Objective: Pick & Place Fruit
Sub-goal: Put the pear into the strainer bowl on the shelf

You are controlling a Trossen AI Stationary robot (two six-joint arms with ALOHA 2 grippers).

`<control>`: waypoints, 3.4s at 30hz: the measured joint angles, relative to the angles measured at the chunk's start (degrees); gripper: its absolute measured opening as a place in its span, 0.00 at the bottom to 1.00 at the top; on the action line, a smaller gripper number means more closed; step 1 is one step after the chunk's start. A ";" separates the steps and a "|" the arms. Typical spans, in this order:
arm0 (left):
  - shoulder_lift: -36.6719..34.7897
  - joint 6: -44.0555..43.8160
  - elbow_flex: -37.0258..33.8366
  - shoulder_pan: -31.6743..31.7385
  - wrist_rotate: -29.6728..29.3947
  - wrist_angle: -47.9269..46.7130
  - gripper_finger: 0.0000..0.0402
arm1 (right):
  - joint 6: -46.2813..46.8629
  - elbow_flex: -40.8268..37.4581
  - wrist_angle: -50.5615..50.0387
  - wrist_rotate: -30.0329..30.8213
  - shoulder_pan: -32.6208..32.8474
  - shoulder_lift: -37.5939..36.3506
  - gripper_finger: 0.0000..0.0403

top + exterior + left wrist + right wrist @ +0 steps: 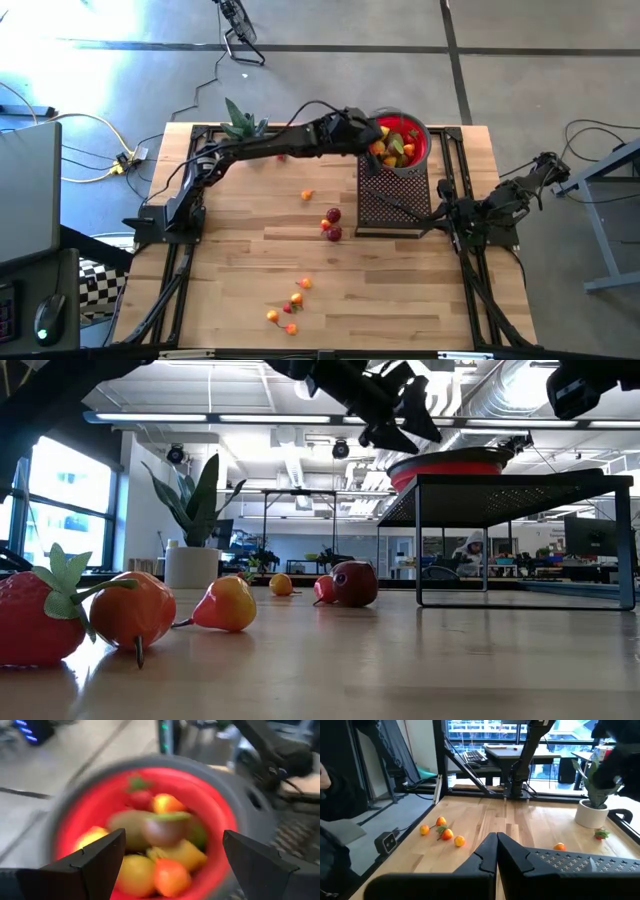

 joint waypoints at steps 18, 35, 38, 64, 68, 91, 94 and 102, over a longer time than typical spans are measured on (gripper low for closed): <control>-22.29 3.26 -36.57 0.00 9.91 27.35 0.82 | 0.75 0.00 -0.20 0.05 0.00 0.00 0.01; -42.96 4.60 -65.90 -0.04 12.88 43.77 0.82 | -0.73 0.00 -0.40 0.05 0.02 0.00 0.01; -45.80 4.84 -68.51 -0.42 13.29 45.81 0.82 | -0.94 0.00 -0.36 0.04 0.00 0.00 0.01; -56.52 4.39 -76.48 -3.69 14.56 36.68 0.82 | -0.98 -0.01 0.94 -0.15 0.02 -0.01 0.01; -56.54 4.30 -76.48 -3.69 14.53 33.01 0.82 | -0.98 -0.01 0.94 -0.15 0.01 0.00 0.01; -55.73 1.49 -76.42 -3.67 14.40 22.38 0.82 | -0.97 0.00 3.79 0.13 0.01 0.00 0.01; -55.73 0.94 -76.42 -3.67 14.44 22.16 0.82 | -2.07 -0.01 5.16 0.11 0.02 0.00 0.01; -55.73 -3.79 -76.42 -3.67 14.51 22.09 0.82 | -7.66 -0.02 6.82 0.34 0.02 0.00 0.01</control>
